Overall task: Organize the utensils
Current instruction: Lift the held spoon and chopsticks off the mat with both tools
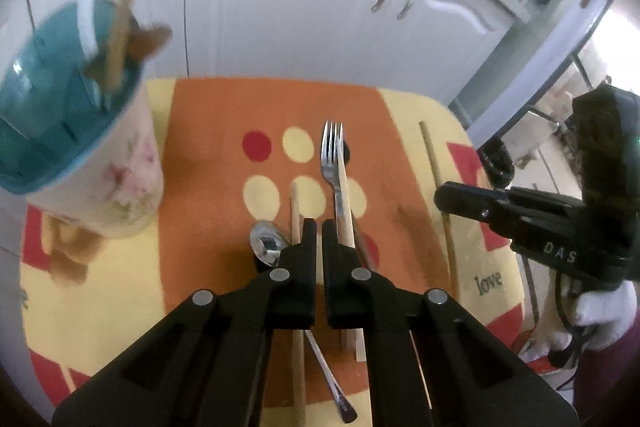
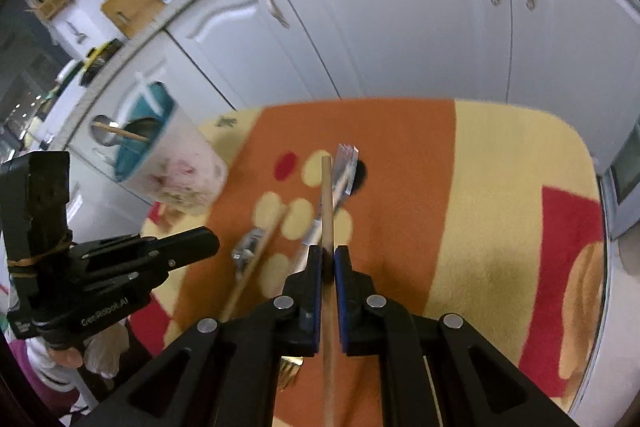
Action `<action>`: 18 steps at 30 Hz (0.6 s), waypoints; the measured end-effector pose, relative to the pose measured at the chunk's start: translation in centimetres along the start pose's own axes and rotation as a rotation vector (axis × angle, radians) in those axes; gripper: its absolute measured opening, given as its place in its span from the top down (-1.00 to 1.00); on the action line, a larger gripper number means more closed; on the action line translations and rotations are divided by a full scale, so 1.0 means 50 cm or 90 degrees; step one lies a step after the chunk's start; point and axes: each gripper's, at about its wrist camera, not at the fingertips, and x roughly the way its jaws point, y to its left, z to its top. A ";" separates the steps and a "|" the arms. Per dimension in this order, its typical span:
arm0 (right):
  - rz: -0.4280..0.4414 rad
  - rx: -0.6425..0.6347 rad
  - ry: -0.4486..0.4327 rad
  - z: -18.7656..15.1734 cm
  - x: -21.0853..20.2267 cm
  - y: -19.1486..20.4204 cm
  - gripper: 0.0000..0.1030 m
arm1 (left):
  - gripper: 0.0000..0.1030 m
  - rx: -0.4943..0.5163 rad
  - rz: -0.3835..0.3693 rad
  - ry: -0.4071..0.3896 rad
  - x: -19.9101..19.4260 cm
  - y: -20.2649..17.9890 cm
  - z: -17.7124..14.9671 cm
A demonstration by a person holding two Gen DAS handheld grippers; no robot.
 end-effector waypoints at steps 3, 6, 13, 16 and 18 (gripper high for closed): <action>-0.017 -0.012 -0.001 -0.001 -0.009 0.006 0.89 | 0.98 0.008 0.024 0.013 0.012 0.002 0.002; -0.024 -0.009 0.004 -0.007 -0.001 0.010 0.89 | 0.91 0.014 0.036 0.043 0.049 -0.007 0.001; -0.026 -0.004 0.033 -0.018 0.032 -0.006 0.89 | 0.58 0.036 0.071 0.088 0.136 -0.017 0.013; -0.019 -0.001 0.036 -0.018 0.037 -0.015 0.89 | 0.58 0.061 0.083 0.103 0.166 -0.027 0.023; -0.017 0.002 0.038 -0.019 0.040 -0.020 0.89 | 0.59 0.074 0.095 0.118 0.185 -0.029 0.025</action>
